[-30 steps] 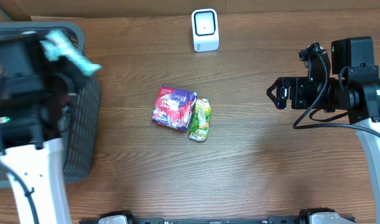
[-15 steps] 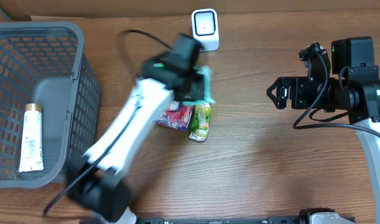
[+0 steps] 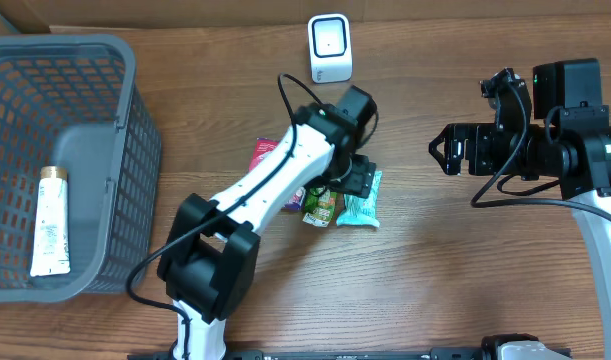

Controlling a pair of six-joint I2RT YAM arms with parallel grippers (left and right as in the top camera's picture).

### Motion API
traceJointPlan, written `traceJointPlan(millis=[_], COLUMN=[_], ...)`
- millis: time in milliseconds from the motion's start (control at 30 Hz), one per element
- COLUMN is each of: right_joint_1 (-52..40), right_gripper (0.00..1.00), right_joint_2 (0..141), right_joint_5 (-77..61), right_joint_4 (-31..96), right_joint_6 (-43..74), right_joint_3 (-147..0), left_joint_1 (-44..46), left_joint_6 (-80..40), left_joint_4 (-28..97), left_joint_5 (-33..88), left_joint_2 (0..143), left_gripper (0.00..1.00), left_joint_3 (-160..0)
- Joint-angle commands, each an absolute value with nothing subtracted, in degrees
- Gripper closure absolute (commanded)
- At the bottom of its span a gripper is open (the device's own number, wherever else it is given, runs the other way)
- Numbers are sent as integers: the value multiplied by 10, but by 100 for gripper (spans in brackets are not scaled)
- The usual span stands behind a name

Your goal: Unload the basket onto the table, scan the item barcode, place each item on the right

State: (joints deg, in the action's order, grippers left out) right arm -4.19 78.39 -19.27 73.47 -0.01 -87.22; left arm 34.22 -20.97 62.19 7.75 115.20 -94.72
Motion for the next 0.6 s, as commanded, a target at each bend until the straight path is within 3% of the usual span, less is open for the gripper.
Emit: traceJointPlan(millis=[0,167,333,567], right_joint_1=[-44,-44,-44,-44], right_gripper=[0,0,0,0], right_joint_2=[786,786,786,786], right_joint_5=[-196,-196,-196,-196], right_joint_4=[732,733,734,734], right_joint_6=[-3,-3,-3,-3], right_joint_3=[-885,-885,-885,-885], left_joint_1=[299,218,64,-159], left_joint_6=[-205,-199,-202,-192], left_joint_4=[672,794,917,968], left_joint_5=[51,27,22,11], left_joint_2=[1132,1116,1084,1040], left_gripper=[18,19,24,27], left_joint_3=[-1056,-1249,-1439,-1416])
